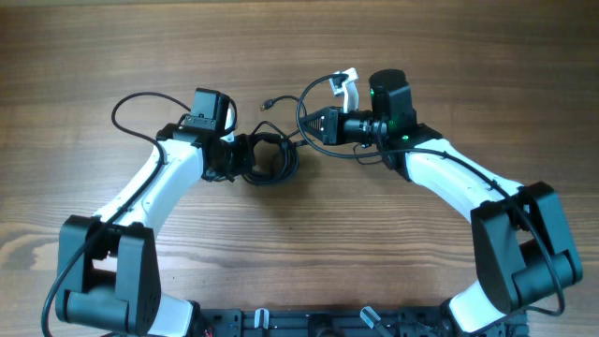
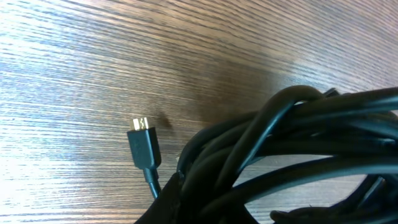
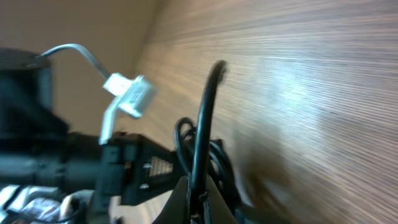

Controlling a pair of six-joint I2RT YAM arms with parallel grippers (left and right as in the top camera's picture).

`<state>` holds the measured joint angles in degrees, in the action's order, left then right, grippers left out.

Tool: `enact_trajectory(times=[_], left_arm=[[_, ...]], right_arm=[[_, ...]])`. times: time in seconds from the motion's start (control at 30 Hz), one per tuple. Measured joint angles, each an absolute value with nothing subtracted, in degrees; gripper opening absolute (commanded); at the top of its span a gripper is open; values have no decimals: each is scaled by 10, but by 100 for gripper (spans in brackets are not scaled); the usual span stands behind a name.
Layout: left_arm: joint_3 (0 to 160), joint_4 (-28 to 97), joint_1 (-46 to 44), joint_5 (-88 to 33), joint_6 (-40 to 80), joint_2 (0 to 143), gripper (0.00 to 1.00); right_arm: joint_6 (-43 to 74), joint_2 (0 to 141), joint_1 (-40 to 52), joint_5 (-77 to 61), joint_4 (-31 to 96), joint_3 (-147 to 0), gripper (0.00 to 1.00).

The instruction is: Untangle cables

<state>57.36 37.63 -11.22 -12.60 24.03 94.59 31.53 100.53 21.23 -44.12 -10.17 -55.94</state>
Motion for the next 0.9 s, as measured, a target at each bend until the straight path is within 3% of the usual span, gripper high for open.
enact_trajectory(times=[0.17, 0.33, 0.5, 0.53, 0.6, 0.67, 0.73, 0.9], left_arm=[[568, 379, -114, -113, 280, 948, 7], [558, 372, -113, -63, 306, 951, 4], [555, 345, -93, -11, 325, 954, 4], [555, 334, -93, -11, 325, 954, 4], [555, 329, -93, -11, 325, 954, 4], [555, 328, -94, -20, 315, 954, 4], [555, 326, -105, -51, 265, 954, 4], [554, 327, -160, -95, 200, 954, 4]], right_arm=[[296, 1005, 213, -336, 56, -566, 8], [272, 1002, 206, -299, 123, -570, 9], [318, 998, 182, -427, 148, -570, 5], [333, 997, 183, -449, 148, -570, 9], [330, 997, 183, -462, 144, -570, 35], [305, 997, 183, -467, 137, -570, 37], [243, 997, 183, -472, 96, -570, 57], [164, 996, 183, -476, 63, -569, 61]])
